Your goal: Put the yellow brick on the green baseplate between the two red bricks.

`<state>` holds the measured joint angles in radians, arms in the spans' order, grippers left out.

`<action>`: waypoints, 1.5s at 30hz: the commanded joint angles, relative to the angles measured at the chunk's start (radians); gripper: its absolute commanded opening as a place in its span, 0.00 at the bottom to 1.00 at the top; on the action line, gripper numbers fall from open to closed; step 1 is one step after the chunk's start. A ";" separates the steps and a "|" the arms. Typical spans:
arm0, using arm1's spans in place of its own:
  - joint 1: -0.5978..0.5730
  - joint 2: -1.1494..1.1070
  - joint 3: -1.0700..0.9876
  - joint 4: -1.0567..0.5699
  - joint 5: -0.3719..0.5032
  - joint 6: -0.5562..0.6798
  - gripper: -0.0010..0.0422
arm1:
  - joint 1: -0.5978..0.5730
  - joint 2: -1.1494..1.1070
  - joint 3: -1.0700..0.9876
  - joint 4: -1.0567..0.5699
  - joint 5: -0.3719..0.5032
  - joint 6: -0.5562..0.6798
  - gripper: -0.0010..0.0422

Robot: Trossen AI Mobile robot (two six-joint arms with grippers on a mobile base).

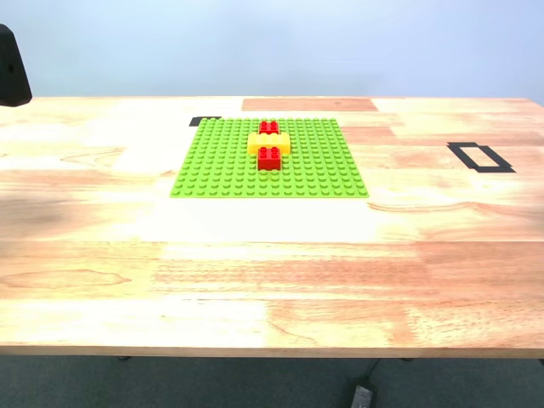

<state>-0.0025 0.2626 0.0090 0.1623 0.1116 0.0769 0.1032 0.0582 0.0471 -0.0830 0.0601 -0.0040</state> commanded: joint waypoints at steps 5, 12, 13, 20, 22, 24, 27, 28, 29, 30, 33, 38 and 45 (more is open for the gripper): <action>0.000 0.003 0.000 0.001 0.000 -0.002 0.02 | 0.000 0.000 0.002 -0.006 0.000 0.000 0.02; 0.000 0.005 0.000 -0.003 0.000 -0.002 0.02 | 0.000 0.002 0.009 -0.014 0.000 0.000 0.02; 0.000 0.005 0.000 -0.003 0.000 -0.002 0.02 | 0.000 0.002 0.010 -0.014 0.000 0.000 0.02; 0.000 0.005 0.000 -0.002 0.000 -0.002 0.02 | 0.000 0.002 0.006 -0.014 0.000 0.000 0.02; 0.000 0.004 0.000 0.002 0.000 -0.002 0.02 | 0.000 0.002 0.007 -0.014 0.000 0.000 0.02; 0.000 0.004 -0.001 -0.001 0.000 -0.002 0.02 | 0.000 0.002 0.009 -0.014 0.000 0.000 0.02; 0.000 0.005 0.002 0.000 0.000 -0.002 0.02 | 0.000 0.002 0.007 -0.014 0.000 0.000 0.02; 0.000 0.005 0.004 0.000 0.000 -0.002 0.02 | 0.000 0.002 0.006 -0.014 0.000 0.000 0.02; 0.000 0.005 0.005 0.001 0.000 -0.002 0.02 | 0.000 0.002 0.006 -0.014 0.000 0.000 0.02; 0.000 0.005 0.006 0.001 0.000 -0.002 0.02 | 0.000 0.002 0.006 -0.014 0.000 0.000 0.02; 0.000 0.005 0.001 0.001 0.000 -0.002 0.02 | 0.000 0.002 0.006 -0.014 0.000 0.000 0.02; 0.000 0.004 0.007 -0.043 0.000 -0.002 0.02 | 0.000 0.002 0.007 -0.014 0.000 0.000 0.02; 0.000 0.005 0.009 -0.059 0.000 -0.002 0.02 | 0.000 0.002 0.006 -0.014 0.000 0.000 0.02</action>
<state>-0.0021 0.2672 0.0139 0.1036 0.1116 0.0746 0.1032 0.0597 0.0536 -0.0975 0.0597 -0.0044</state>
